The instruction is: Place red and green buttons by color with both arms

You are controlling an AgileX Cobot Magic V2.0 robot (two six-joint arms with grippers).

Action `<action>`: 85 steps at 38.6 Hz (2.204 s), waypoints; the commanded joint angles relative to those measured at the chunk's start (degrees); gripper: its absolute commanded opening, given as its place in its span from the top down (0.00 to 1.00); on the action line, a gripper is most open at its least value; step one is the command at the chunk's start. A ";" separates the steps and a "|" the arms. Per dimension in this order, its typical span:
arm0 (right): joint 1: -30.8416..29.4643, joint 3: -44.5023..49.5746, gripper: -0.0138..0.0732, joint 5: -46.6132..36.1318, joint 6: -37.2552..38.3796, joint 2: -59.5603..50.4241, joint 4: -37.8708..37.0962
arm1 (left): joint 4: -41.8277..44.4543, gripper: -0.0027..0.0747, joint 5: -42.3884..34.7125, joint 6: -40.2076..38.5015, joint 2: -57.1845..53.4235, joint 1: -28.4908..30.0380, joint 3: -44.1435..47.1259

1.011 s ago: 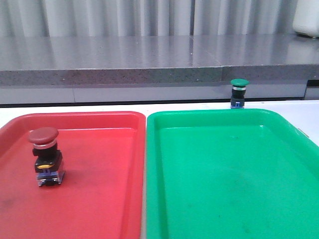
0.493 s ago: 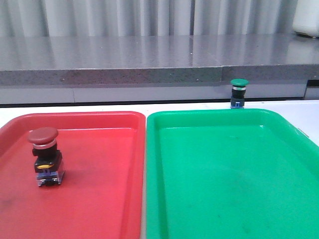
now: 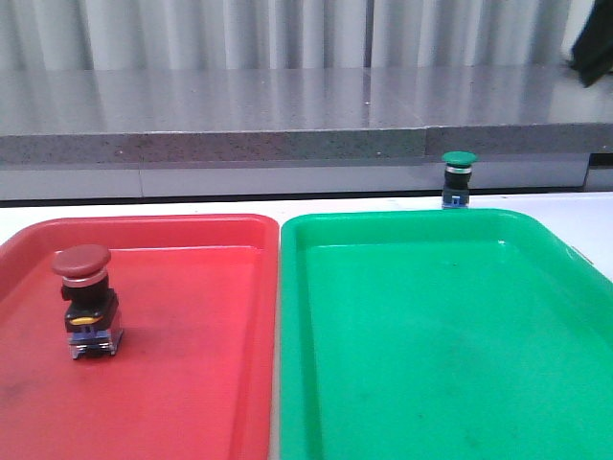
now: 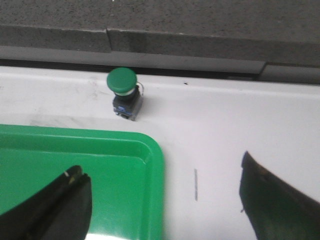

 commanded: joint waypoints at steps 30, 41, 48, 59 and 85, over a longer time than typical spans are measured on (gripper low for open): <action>3.82 -42.42 0.14 9.83 8.13 40.47 0.38 | -0.44 0.99 -4.70 -0.61 0.61 0.19 -1.48; 3.64 -42.75 0.29 9.39 8.50 41.99 0.38 | -0.44 0.99 -4.70 -0.61 0.61 0.19 -1.48; 3.64 -42.83 0.60 8.79 8.50 41.99 0.38 | -0.44 0.99 -4.70 -0.61 0.61 0.19 -1.48; 3.64 -42.83 0.64 8.45 8.44 40.46 0.38 | -0.44 0.99 -4.70 -0.61 0.61 0.19 -1.48; 10.34 -15.82 0.64 3.61 6.81 13.81 0.44 | -0.44 0.99 -4.70 -0.61 0.61 0.19 -1.48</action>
